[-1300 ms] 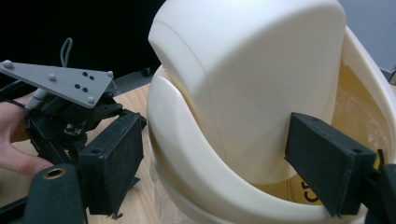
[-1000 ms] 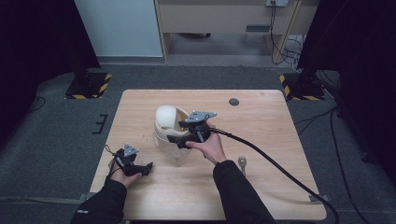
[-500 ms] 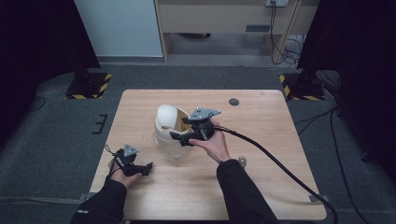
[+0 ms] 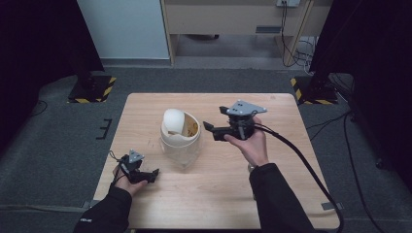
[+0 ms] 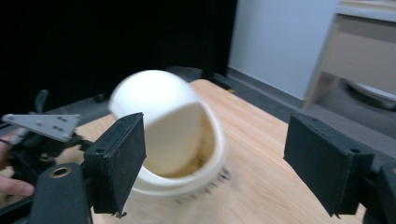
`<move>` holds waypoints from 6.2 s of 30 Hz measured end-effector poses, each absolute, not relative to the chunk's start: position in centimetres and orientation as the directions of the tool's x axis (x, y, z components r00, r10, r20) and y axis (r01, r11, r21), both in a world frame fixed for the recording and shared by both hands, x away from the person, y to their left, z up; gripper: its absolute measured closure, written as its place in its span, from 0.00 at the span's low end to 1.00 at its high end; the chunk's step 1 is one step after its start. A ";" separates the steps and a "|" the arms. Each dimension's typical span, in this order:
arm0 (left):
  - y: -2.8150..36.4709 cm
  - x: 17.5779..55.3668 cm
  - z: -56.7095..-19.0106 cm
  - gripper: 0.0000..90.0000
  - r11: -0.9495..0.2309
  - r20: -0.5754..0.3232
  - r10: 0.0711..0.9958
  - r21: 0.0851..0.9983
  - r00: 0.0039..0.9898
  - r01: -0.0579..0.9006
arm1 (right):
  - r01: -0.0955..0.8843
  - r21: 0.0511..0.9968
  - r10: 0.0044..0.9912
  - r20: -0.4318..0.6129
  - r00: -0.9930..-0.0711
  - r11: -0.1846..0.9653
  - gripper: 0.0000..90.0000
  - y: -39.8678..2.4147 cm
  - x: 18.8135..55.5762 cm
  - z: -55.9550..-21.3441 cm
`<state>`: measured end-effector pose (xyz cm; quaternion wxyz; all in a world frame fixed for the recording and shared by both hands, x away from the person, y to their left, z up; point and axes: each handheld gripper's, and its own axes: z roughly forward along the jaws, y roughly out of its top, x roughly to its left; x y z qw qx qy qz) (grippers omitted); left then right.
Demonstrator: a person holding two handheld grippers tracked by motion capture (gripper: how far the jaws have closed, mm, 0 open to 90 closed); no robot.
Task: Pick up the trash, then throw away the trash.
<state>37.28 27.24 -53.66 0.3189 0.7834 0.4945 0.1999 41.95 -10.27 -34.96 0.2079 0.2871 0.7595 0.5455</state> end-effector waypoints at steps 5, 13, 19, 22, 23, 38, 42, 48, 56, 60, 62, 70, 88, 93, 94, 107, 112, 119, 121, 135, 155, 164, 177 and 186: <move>27.2 37.3 -53.7 0.00 -0.307 -0.002 0.903 0.697 0.430 0.647 | 0.224 0.944 0.706 -0.013 -0.708 0.242 0.23 -13.7 40.9 -35.0; 27.2 37.3 -53.6 0.00 -0.306 -0.003 0.903 0.696 0.429 0.649 | 0.312 0.921 0.784 0.013 -0.621 0.232 0.26 -18.9 38.4 -38.6; 27.2 37.3 -53.6 0.00 -0.306 -0.003 0.904 0.697 0.429 0.649 | 0.387 0.886 0.802 0.029 -0.596 0.255 0.29 -20.4 37.2 -42.4; 27.2 37.2 -53.6 0.00 -0.306 -0.003 0.904 0.697 0.428 0.649 | 0.419 0.865 0.809 0.026 -0.587 0.276 0.30 -20.7 36.9 -43.8; 27.2 37.2 -53.6 0.00 -0.306 -0.003 0.904 0.697 0.429 0.649 | 0.428 0.859 0.811 0.024 -0.584 0.283 0.31 -20.8 36.8 -44.2; 27.2 37.3 -53.6 0.00 -0.306 -0.003 0.903 0.697 0.429 0.649 | 0.603 0.681 0.812 0.022 -0.584 0.415 0.39 -20.7 34.9 -50.1; 27.2 37.3 -53.6 0.00 -0.306 -0.003 0.903 0.697 0.429 0.649 | 0.626 0.644 0.812 0.013 -0.583 0.440 0.42 -20.5 35.1 -50.8; 27.2 37.3 -53.6 0.00 -0.306 -0.003 0.903 0.697 0.429 0.649 | 0.656 0.600 0.816 0.010 -0.578 0.458 0.51 -20.2 35.4 -51.5; 27.2 37.3 -53.6 0.00 -0.305 -0.003 0.903 0.697 0.429 0.649 | 0.664 0.592 0.820 0.009 -0.572 0.456 0.76 -20.3 35.7 -51.5; 27.2 37.3 -53.6 0.00 -0.305 -0.003 0.903 0.697 0.429 0.649 | 0.664 0.592 0.820 0.010 -0.572 0.456 0.85 -20.3 35.8 -51.4; 27.2 37.3 -53.6 0.00 -0.305 -0.004 0.903 0.697 0.429 0.649 | 0.671 0.587 0.822 0.016 -0.569 0.454 0.89 -20.4 36.0 -51.4; 27.2 37.4 -53.5 0.00 -0.310 -0.006 0.901 0.690 0.434 0.654 | 0.657 0.618 0.825 0.025 -0.565 0.431 0.89 -20.7 36.1 -50.8; 27.1 37.1 -51.5 0.20 -0.295 -0.025 0.894 0.719 0.448 0.629 | 0.520 0.801 0.846 0.032 -0.532 0.297 0.89 -22.6 36.5 -47.8; 26.9 36.9 -50.7 0.22 -0.271 -0.038 0.891 0.755 0.453 0.597 | 0.493 0.835 0.848 0.062 -0.526 0.245 0.89 -23.1 36.4 -46.9; 26.9 36.8 -50.4 0.22 -0.264 -0.040 0.889 0.768 0.456 0.583 | 0.490 0.838 0.848 0.063 -0.526 0.241 0.89 -23.2 36.4 -46.8; 25.3 35.3 -47.1 0.24 -0.178 -0.073 0.860 0.884 0.505 0.432 | 0.395 0.901 0.838 0.070 -0.542 0.180 0.89 -23.7 35.8 -44.4; 24.6 34.5 -45.8 0.25 -0.139 -0.087 0.847 0.916 0.525 0.376 | 0.356 0.920 0.833 0.064 -0.550 0.165 0.89 -24.0 35.6 -43.5; 24.1 33.8 -44.3 0.26 -0.082 -0.109 0.838 0.944 0.534 0.320 | 0.311 0.939 0.823 0.061 -0.565 0.144 0.89 -24.0 35.6 -42.3; 23.8 33.5 -43.4 0.27 -0.060 -0.113 0.830 0.955 0.546 0.289 | 0.290 0.947 0.818 0.057 -0.572 0.137 0.89 -24.0 35.6 -41.8; 21.2 32.8 -39.4 0.29 -0.019 -0.088 0.787 0.986 0.611 0.166 | 0.186 0.979 0.772 0.057 -0.633 0.080 0.89 -22.9 35.6 -38.1; 16.9 34.2 -35.1 0.35 0.059 -0.129 0.711 0.991 0.691 0.124 | 0.108 0.992 0.728 0.028 -0.685 0.063 0.89 -20.8 36.0 -36.1; 14.0 35.1 -34.9 0.41 0.082 -0.161 0.693 0.986 0.703 0.145 | 0.100 0.992 0.707 0.017 -0.707 0.077 0.89 -19.6 36.1 -36.7; 10.1 36.4 -34.2 0.47 0.116 -0.218 0.655 0.975 0.724 0.188 | 0.097 0.990 0.683 -0.002 -0.730 0.106 0.89 -18.6 36.0 -37.5; 6.9 37.2 -35.0 0.52 0.088 -0.236 0.638 0.968 0.733 0.236 | 0.099 0.989 0.667 -0.002 -0.745 0.114 0.89 -18.0 35.8 -37.9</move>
